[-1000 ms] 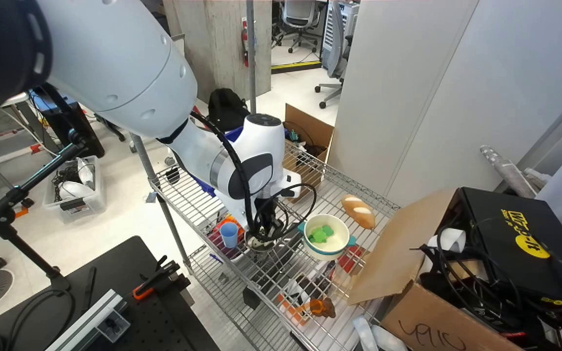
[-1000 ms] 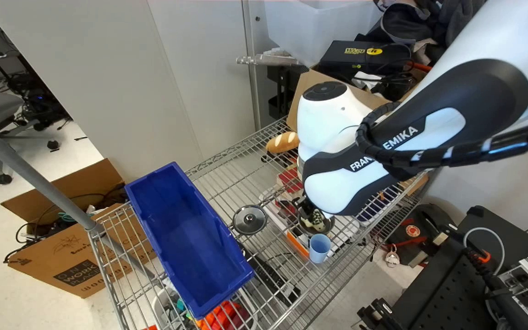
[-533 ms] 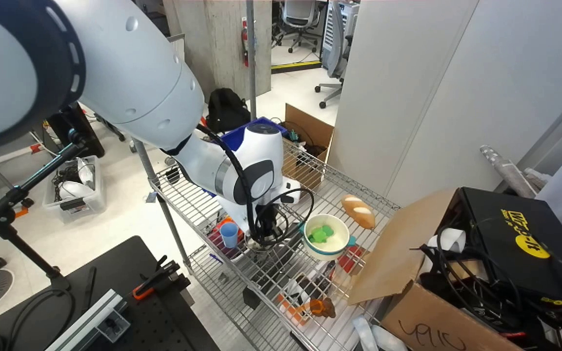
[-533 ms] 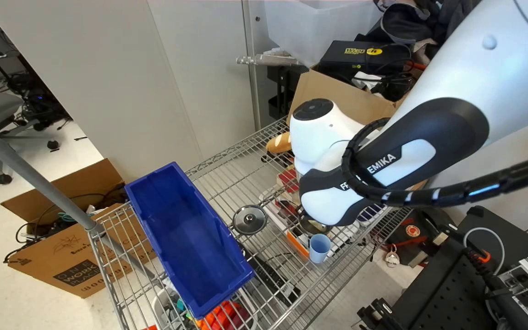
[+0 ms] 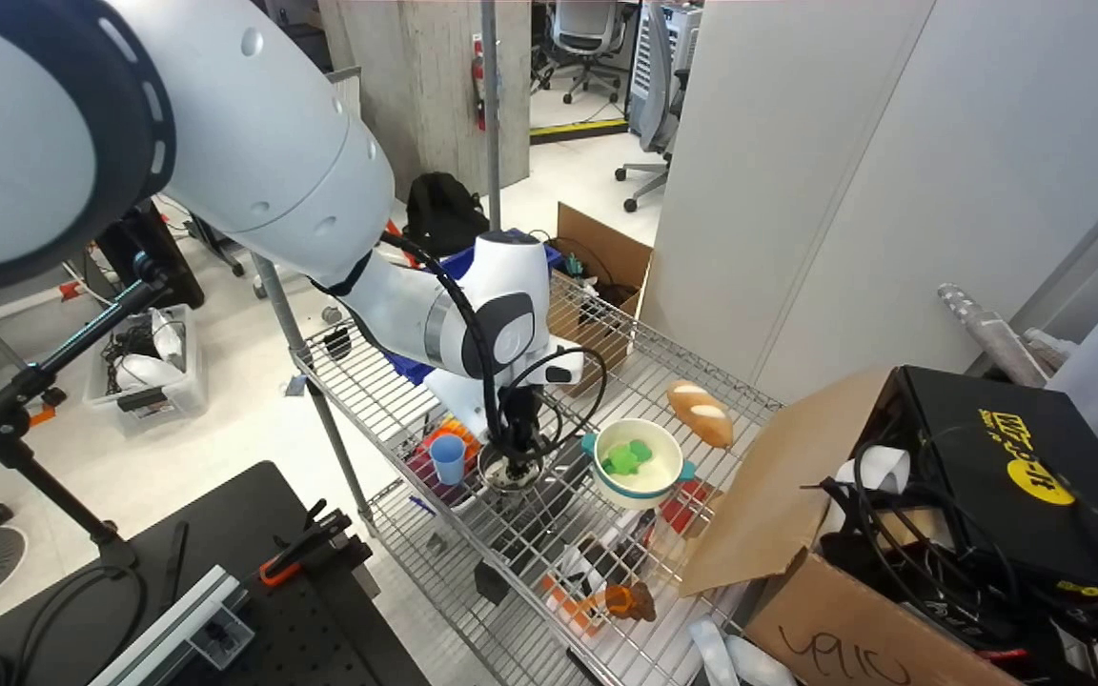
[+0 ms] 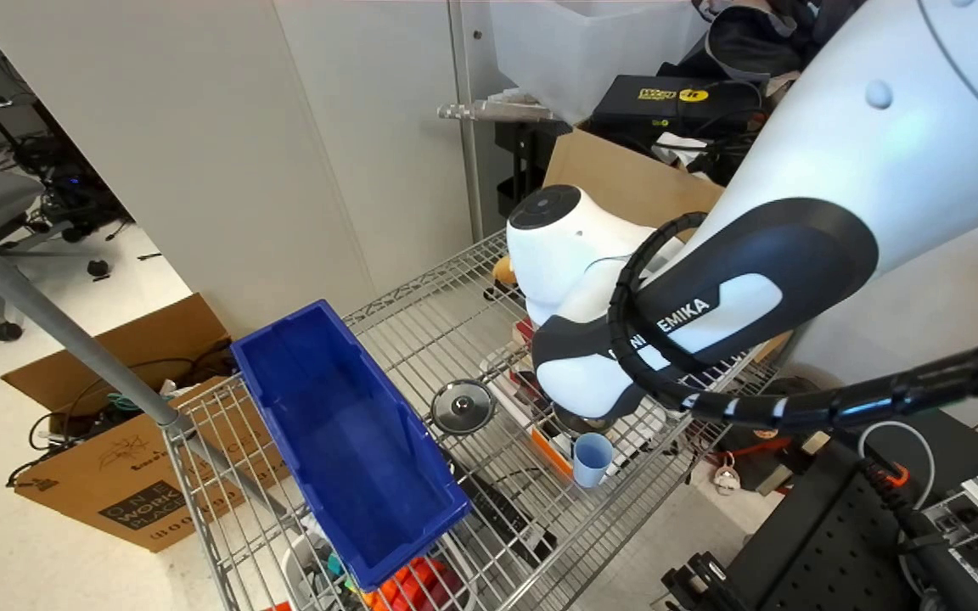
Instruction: Pick up the animal plush toy from the pot and put it on the wire
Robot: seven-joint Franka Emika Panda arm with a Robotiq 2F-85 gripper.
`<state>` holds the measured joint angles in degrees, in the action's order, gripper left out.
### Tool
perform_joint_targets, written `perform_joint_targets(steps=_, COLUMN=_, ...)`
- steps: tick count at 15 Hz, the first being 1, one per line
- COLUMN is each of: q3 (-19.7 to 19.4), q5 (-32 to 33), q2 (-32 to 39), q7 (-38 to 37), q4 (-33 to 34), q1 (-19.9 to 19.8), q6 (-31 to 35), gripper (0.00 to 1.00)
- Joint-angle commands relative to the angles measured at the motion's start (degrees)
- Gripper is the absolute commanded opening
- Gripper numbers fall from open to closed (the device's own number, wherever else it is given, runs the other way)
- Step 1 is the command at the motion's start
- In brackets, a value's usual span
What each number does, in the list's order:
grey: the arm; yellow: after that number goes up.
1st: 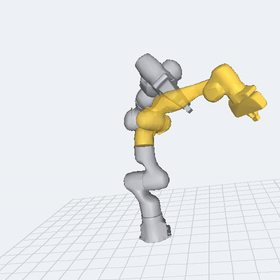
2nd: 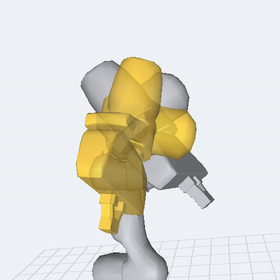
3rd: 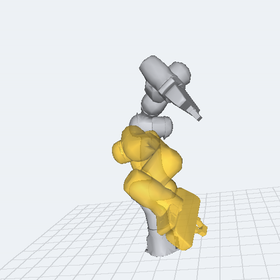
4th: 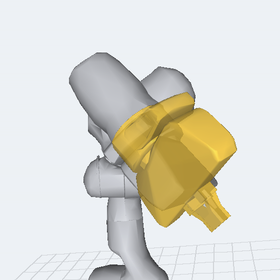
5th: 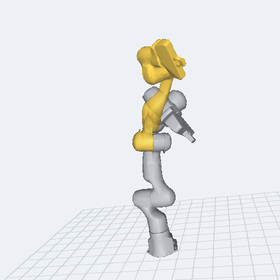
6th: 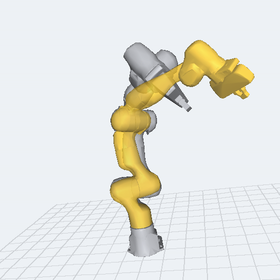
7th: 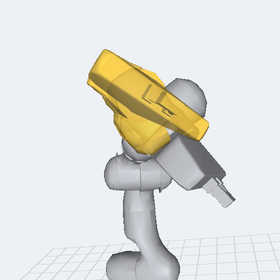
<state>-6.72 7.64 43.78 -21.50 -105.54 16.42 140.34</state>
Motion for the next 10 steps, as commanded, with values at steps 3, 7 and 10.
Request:
perform_joint_targets(steps=3, q3=2.5, q5=-1.14, q2=-3.78, q7=2.37, q4=-1.76, q1=-2.11, q6=-1.32, gripper=0.0)
perform_joint_targets(steps=7, q3=5.25, q5=-3.12, q2=-8.32, q7=5.79, q4=-4.99, q1=-4.55, q6=-1.26, gripper=0.0)
perform_joint_targets(steps=10, q3=5.67, q5=-3.86, q2=-11.32, q7=5.78, q4=-6.0, q1=-5.25, q6=-0.55, gripper=0.0)
